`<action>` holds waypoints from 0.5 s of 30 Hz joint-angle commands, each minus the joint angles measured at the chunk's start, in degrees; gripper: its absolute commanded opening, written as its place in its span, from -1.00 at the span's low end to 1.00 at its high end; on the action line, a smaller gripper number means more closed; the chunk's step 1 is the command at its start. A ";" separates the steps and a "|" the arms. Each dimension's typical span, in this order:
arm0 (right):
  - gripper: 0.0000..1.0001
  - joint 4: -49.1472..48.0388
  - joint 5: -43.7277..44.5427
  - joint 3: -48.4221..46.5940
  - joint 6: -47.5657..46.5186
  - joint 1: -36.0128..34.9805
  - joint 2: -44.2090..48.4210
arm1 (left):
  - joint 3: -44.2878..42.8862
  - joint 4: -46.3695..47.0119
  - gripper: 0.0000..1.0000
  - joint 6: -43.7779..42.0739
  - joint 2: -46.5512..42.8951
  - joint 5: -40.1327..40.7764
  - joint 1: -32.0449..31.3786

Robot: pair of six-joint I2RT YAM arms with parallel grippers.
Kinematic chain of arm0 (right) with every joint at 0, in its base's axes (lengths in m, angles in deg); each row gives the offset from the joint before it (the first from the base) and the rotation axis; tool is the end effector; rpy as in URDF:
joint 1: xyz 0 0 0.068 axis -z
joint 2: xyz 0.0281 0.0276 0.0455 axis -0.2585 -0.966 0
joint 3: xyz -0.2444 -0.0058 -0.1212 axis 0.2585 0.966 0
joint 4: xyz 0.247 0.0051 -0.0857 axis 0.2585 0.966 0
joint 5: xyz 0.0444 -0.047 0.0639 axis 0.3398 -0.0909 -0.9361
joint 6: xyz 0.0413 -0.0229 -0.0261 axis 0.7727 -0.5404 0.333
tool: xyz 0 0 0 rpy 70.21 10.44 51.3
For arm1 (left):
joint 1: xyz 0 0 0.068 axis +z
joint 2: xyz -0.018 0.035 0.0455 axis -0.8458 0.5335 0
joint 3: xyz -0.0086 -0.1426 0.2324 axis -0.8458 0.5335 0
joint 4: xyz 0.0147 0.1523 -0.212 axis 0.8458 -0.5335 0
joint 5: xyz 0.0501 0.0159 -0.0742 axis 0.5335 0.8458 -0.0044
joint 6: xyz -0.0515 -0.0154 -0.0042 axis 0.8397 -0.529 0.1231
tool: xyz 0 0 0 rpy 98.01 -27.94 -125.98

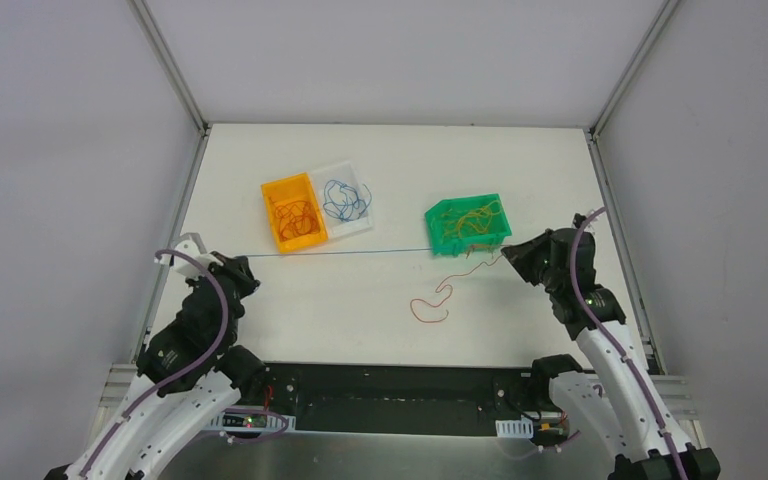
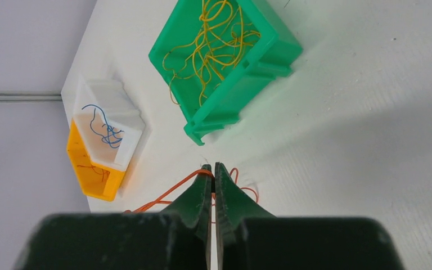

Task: Untangle the cables
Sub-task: Untie the cable.

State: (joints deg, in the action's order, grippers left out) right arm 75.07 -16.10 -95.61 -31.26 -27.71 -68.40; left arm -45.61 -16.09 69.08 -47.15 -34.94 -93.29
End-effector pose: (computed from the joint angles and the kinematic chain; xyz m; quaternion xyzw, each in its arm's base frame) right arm 0.1647 0.0355 0.2690 0.2186 0.8252 0.2162 0.4738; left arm 0.0681 -0.0161 0.3035 -0.2865 0.7047 -0.1000 0.6414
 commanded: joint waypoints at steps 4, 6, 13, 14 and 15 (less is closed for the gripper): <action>-1.00 -12.67 -17.91 1.41 -11.02 3.31 1.23 | -0.82 15.22 -0.40 -20.23 14.85 -24.43 1.95; -1.00 -13.33 -22.70 -1.28 -12.78 2.97 -0.09 | -2.48 15.29 0.04 -21.30 20.40 -29.54 1.95; -1.00 -11.37 -32.47 -10.15 -17.11 -1.72 -4.10 | -3.18 20.62 0.84 -24.22 25.44 -43.33 1.87; -1.00 -11.25 -33.31 -10.96 -17.56 -2.84 -4.44 | -3.21 21.66 0.92 -24.61 25.83 -45.67 1.87; -1.00 -11.01 -34.36 -11.95 -18.06 -3.75 -4.71 | -3.30 22.55 0.95 -25.05 26.37 -49.21 1.87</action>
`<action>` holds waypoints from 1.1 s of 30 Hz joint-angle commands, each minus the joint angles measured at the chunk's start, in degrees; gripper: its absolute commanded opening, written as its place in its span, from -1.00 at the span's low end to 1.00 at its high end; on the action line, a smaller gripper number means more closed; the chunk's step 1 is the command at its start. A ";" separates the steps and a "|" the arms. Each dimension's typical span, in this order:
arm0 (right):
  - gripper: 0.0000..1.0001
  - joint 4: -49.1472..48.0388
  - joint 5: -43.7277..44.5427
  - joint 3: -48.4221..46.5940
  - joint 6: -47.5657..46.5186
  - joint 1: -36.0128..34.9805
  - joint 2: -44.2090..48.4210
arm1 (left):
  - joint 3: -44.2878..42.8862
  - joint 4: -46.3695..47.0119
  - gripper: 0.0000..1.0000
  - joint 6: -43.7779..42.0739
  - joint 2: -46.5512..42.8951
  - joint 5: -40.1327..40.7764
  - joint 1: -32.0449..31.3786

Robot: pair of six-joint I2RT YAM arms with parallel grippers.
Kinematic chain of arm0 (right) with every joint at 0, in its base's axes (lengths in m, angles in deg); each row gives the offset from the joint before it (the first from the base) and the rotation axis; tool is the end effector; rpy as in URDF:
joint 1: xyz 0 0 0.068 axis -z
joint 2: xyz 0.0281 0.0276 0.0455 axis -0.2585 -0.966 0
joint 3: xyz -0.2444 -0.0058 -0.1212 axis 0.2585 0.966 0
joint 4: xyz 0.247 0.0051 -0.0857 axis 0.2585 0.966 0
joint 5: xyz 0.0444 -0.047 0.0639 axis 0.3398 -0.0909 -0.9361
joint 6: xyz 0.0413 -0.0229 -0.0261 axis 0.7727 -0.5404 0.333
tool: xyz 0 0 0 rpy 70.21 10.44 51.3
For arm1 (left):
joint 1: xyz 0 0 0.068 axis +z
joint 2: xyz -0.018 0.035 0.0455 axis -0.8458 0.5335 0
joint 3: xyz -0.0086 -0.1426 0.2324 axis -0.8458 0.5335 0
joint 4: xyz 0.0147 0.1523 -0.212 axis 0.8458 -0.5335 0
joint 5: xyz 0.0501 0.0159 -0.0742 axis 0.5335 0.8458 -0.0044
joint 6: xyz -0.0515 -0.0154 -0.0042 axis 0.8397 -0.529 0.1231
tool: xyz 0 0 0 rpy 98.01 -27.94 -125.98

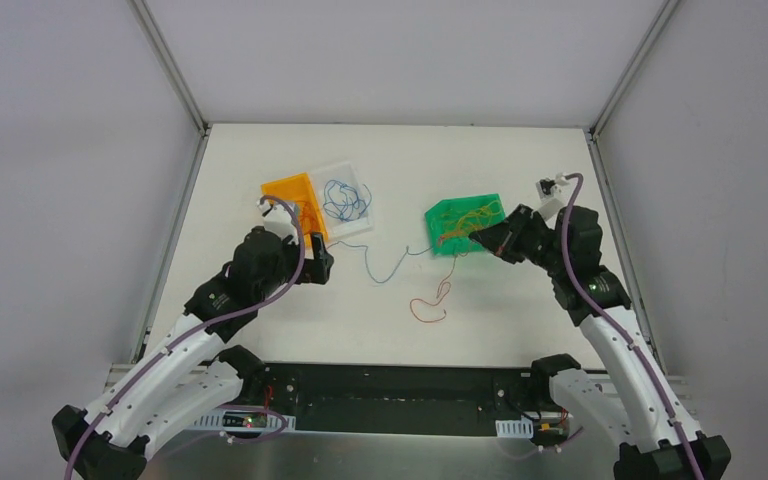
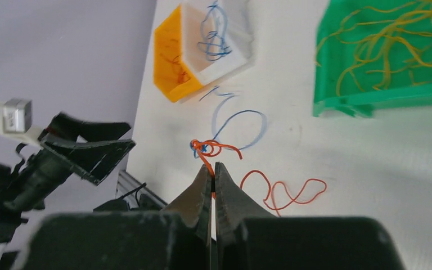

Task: Untangle the cables
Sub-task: Untie the cable.

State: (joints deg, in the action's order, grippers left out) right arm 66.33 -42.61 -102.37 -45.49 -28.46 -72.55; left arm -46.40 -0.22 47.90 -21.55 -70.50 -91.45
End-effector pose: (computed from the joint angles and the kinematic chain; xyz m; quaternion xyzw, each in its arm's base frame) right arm 0.1765 0.0571 0.3153 -0.0347 0.7901 0.3563 0.4976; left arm 0.1428 -0.0860 0.2891 0.0390 0.8280 -0.1690 0.5333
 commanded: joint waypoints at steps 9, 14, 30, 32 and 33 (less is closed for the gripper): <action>-1.00 4.26 -12.37 -15.66 -8.50 -10.85 -3.51 | -0.80 25.51 0.69 -9.88 3.67 -36.26 -1.12; -1.00 3.96 -15.12 -17.96 -7.71 -12.29 -4.40 | 2.42 40.09 0.54 -12.34 7.31 -44.21 -3.48; -1.00 3.46 -16.38 -20.62 -8.29 -15.75 -7.93 | -3.35 52.22 0.19 -17.68 20.36 -47.78 -12.22; -1.00 3.28 -16.36 -20.62 -8.24 -16.09 -8.18 | -3.47 53.24 0.19 -17.43 20.79 -47.76 -12.36; -1.00 3.22 -16.31 -20.62 -8.24 -16.26 -8.30 | -3.53 53.54 0.18 -17.34 21.11 -47.81 -12.35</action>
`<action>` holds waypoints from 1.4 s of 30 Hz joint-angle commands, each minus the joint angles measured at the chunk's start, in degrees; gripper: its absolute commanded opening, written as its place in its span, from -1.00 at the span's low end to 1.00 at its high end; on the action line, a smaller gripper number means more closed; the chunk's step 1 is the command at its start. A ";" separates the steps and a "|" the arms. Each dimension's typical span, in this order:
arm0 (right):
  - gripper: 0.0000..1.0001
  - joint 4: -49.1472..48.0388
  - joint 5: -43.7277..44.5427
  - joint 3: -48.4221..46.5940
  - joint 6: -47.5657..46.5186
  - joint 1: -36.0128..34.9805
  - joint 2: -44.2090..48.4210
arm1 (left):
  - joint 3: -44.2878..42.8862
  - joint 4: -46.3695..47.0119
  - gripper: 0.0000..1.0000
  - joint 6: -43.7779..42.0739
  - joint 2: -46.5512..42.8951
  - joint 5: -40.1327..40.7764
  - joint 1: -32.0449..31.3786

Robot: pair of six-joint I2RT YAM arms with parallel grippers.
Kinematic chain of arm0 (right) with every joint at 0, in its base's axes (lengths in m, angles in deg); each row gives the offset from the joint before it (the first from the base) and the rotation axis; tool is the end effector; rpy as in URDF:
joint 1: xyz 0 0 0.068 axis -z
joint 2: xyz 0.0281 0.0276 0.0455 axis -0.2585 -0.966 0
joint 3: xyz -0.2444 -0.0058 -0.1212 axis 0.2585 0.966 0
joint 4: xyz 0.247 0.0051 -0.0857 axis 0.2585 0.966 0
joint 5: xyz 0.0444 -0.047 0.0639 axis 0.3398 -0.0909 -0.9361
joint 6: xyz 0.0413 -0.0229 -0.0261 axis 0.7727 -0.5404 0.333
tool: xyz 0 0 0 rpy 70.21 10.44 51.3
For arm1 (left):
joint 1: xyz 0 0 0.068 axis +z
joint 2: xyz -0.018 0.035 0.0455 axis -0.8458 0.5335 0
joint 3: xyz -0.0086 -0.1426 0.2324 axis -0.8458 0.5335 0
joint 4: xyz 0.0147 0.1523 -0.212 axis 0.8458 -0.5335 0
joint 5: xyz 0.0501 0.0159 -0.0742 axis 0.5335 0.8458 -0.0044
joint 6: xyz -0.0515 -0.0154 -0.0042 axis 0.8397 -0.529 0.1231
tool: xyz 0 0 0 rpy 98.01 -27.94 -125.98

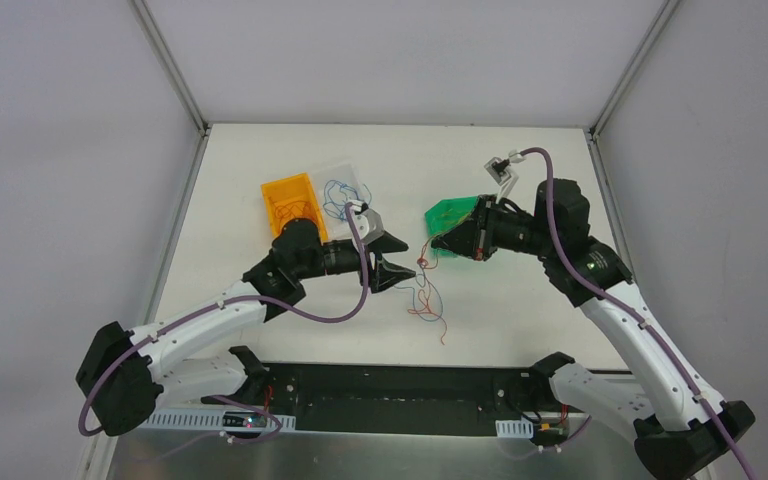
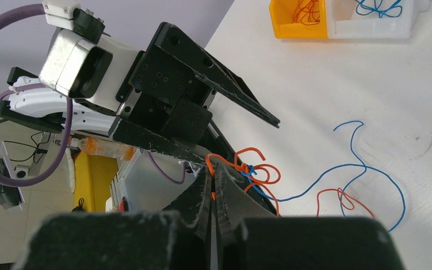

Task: Untangle the cables
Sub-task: Untie the cable.

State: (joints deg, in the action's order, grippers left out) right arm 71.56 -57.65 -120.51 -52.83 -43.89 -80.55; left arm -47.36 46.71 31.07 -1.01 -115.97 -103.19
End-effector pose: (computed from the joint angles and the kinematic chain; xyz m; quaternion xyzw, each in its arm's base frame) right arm 0.1631 0.1156 0.3922 -0.2724 0.7072 0.4788 0.4432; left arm 0.1570 -0.1871 0.3137 0.4293 0.5296 -0.4658 0.5642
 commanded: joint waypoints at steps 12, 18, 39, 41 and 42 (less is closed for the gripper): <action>-1.00 -1.89 -0.19 -2.52 -1.07 -2.09 -0.58 | -4.27 10.82 0.06 2.18 4.47 -5.40 -0.97; -1.00 -1.22 1.93 -2.38 -1.58 -2.38 0.49 | -5.21 9.58 -0.95 2.02 5.35 -6.73 -0.97; 0.56 -0.36 15.56 10.70 -3.19 -2.38 7.15 | -5.00 0.41 -1.00 10.78 2.35 7.84 -0.98; 0.54 -4.33 14.58 12.64 -1.65 -2.38 8.34 | -5.29 -0.33 -1.00 14.32 2.26 13.40 -0.95; 0.51 -5.46 14.14 13.52 -1.24 -2.43 8.95 | -5.61 -1.34 -1.00 16.17 2.12 16.08 -0.95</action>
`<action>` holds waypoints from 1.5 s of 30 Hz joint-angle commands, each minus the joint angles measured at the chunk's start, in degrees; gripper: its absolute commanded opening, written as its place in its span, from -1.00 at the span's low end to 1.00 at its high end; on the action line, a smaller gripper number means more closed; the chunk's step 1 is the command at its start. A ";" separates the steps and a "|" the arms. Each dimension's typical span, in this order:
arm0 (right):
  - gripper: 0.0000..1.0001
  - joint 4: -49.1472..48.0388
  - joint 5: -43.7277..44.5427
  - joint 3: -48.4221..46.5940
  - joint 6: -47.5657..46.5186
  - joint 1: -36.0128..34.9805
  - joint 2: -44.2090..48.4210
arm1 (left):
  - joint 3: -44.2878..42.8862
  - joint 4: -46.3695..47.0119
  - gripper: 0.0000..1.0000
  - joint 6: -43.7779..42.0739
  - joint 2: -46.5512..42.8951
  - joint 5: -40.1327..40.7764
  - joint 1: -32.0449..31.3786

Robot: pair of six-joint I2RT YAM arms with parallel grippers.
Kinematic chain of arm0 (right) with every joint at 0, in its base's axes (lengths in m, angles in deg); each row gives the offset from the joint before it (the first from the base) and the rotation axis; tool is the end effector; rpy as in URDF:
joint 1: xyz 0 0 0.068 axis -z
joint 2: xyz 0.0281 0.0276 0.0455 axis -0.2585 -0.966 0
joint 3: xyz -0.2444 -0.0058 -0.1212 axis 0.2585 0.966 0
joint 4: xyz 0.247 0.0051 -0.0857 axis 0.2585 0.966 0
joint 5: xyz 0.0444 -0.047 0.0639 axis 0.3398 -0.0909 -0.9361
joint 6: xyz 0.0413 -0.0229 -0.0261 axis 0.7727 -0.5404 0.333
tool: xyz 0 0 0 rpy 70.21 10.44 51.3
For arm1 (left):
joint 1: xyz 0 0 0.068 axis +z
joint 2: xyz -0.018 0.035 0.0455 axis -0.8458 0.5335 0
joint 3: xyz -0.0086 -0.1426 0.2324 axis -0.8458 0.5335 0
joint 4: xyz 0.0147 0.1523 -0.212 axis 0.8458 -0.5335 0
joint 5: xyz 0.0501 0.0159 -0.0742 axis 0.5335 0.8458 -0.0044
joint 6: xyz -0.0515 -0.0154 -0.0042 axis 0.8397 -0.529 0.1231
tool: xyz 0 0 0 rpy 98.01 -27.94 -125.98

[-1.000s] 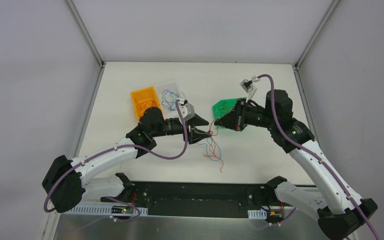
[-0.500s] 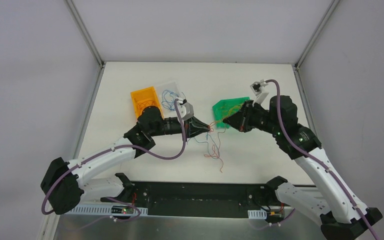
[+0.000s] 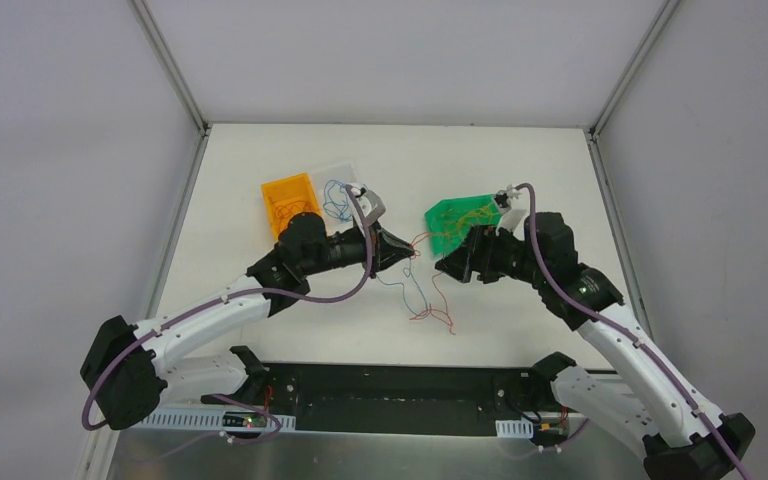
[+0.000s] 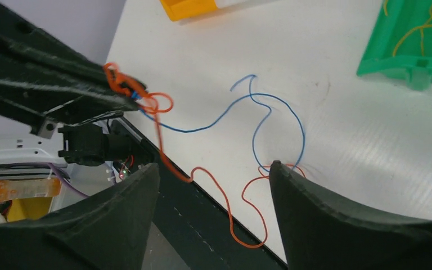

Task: Untangle the cables
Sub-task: Untie the cable.

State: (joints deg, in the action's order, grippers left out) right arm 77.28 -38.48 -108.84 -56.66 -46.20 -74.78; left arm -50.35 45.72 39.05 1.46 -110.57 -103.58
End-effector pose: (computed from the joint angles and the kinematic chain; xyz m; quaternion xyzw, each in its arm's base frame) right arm 0.1522 0.1063 0.3285 -0.2070 0.7989 0.3467 0.4458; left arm 0.1663 -0.1948 0.3206 0.3640 0.5778 -0.4823 0.5486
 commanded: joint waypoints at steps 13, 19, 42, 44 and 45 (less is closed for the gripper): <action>0.00 -19.82 -4.33 6.35 2.38 -3.36 7.23 | -9.88 -13.34 -1.00 24.51 2.20 22.38 -0.55; -0.01 -27.20 -1.35 6.31 1.35 -6.33 0.99 | -10.60 -13.12 -1.00 27.80 2.79 19.50 -0.56; -0.03 -25.95 7.37 5.39 -6.19 -10.39 0.26 | -8.27 -8.96 -1.00 28.55 2.02 7.96 -0.33; -0.05 -24.26 6.94 4.78 -7.75 -10.38 0.80 | -8.81 -9.30 -1.00 28.83 2.47 6.08 -0.27; -0.09 -23.59 6.53 4.54 -8.70 -10.42 0.79 | -9.36 -9.65 -1.00 29.16 2.76 5.05 -0.23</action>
State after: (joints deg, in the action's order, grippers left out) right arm 50.92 -32.49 -101.45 -60.53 -56.39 -75.11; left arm -58.20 34.42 69.49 4.61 -99.75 -103.56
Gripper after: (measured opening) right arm 0.481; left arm 0.032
